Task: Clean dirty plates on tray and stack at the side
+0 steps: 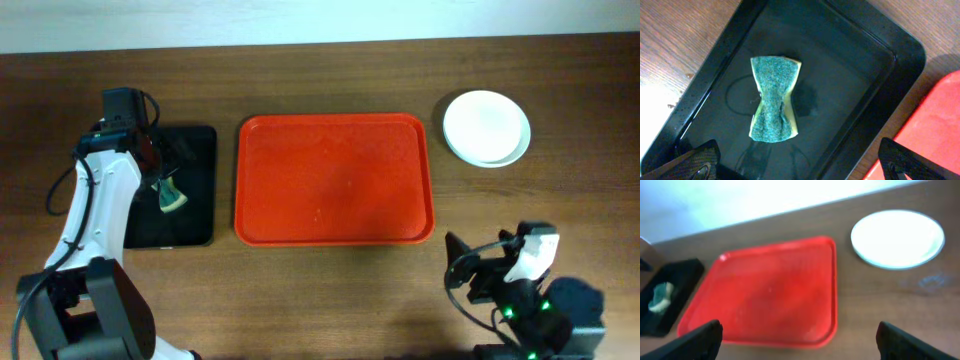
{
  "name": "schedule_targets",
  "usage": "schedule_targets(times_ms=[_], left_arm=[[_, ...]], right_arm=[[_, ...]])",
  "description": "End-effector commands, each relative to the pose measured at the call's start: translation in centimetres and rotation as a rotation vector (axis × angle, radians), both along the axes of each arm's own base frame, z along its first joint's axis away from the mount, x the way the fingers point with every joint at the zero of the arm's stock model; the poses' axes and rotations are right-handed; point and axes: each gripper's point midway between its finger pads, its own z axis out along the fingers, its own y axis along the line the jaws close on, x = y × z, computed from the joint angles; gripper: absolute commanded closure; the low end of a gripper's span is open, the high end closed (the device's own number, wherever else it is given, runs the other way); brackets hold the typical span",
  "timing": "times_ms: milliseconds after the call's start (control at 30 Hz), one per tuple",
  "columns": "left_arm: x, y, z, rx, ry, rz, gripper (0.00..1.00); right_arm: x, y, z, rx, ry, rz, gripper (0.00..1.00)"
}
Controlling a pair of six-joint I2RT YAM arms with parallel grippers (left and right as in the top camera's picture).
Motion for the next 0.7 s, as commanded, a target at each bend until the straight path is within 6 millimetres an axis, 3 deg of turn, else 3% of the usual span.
schedule_targets(times_ms=[0,200,667], left_arm=[[0.3,0.2,0.7,0.002,-0.019,0.0,0.01],[0.3,0.2,0.7,0.002,-0.019,0.0,0.01],[0.3,0.2,0.7,0.002,-0.019,0.0,0.01]], right_arm=[[0.2,1.2,-1.6,-0.007,-0.121,0.073,0.01],[2.1,1.6,-1.3,-0.02,-0.333,0.089,0.01],[4.0,0.3,-2.3,-0.039,-0.455,-0.009,0.01]])
